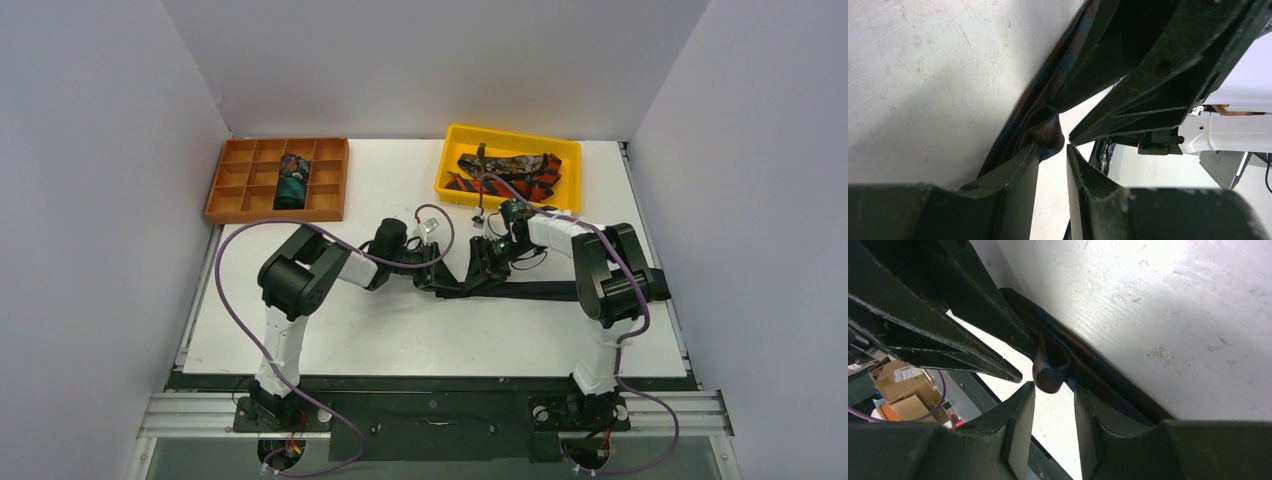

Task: Roll the ties
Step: Roll the tie at the center of the board.

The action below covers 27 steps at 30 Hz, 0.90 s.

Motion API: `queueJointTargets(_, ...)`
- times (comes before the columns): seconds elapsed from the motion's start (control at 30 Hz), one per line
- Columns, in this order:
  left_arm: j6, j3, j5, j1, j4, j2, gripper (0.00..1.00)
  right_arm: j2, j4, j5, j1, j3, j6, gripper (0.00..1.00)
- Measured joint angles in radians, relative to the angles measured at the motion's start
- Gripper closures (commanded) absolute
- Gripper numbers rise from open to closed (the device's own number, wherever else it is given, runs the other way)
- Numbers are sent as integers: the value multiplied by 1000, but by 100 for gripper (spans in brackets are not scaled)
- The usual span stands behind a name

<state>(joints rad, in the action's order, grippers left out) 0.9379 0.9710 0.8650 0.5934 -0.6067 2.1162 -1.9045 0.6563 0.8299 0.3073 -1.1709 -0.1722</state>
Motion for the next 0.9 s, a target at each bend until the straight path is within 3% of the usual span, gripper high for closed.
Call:
queueJointTargets(0.1,6,0,0,0,-6,4,75,-19,-8,-8,10,-2,-4,83)
queueJointTargets(0.13,8,0,0,0,-9,4,74,-24,-11,-11,13,-2,-3,95)
queueJointTargets(0.2,10,0,0,0,-16,4,66,-29,-12,-22,15,-2,-2,100)
queueJointTargets(0.27,8,0,3,0,-24,4,52,-36,-12,-41,15,-4,3,100)
queueJointTargets(0.37,-25,-6,11,0,-31,-19,40,-43,-9,-52,12,-6,8,100)
queueJointTargets(0.53,-254,-62,-56,1,75,-185,20,-63,21,-47,5,-28,34,100)
queueJointTargets(0.7,-550,-90,-180,13,168,-343,11,-71,42,-39,0,-39,61,100)
queueJointTargets(0.9,-804,-116,-282,58,245,-352,11,-76,56,-34,-1,-45,95,100)
